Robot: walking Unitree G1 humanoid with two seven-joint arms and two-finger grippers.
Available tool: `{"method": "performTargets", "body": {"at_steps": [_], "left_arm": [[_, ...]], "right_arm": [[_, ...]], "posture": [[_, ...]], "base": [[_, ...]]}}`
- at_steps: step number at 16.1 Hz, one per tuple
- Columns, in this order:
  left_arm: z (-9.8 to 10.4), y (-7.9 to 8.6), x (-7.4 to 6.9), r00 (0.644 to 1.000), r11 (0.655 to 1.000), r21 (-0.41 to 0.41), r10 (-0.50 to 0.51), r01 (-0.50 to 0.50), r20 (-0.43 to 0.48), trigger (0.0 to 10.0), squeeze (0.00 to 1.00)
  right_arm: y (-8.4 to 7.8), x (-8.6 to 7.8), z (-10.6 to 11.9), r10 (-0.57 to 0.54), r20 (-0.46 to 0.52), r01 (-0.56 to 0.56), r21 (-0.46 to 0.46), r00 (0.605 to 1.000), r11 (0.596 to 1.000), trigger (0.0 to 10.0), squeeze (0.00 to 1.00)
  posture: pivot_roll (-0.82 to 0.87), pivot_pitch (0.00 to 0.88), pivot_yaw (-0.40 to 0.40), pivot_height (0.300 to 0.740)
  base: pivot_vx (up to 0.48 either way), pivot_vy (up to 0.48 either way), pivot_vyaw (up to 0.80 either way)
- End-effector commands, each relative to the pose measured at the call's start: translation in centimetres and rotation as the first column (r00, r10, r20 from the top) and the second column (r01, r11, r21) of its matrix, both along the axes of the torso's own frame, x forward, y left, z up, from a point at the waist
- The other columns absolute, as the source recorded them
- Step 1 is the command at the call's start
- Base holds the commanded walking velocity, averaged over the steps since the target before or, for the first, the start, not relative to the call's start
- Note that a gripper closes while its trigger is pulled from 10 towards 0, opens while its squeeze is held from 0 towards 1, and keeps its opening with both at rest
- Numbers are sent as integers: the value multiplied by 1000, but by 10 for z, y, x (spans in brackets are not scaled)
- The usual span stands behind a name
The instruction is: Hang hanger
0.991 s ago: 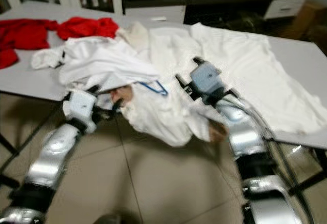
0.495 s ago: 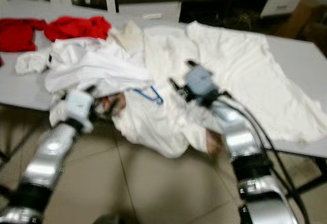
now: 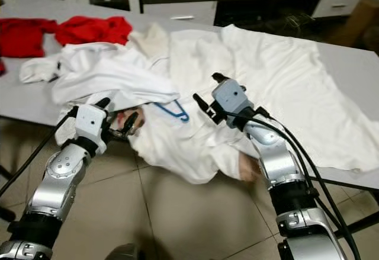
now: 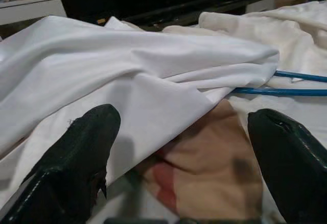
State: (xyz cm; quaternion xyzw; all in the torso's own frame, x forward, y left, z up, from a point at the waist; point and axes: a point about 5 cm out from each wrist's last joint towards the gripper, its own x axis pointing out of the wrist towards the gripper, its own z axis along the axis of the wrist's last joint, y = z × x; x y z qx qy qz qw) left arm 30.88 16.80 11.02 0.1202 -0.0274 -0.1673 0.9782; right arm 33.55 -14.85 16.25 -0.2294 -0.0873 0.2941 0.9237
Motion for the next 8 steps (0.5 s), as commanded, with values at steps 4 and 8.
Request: {"method": "performTargets", "body": {"at_steps": [4, 8], "left_arm": [[2, -4, 2, 1000, 1000, 7, -7, 7, 7, 10000, 0], [1, -4, 0, 1000, 1000, 6, -3, 3, 5, 10000, 0]], "right_arm": [[6, -5, 3, 70, -14, -70, 7, 997, 998, 10000, 0], [19, -11, -11, 158, -86, -160, -18, 984, 987, 10000, 0]], "posture": [[197, 37, -41, 740], [197, 47, -46, 740]], "base": [[0, 0, 0], [0, 0, 0]]}}
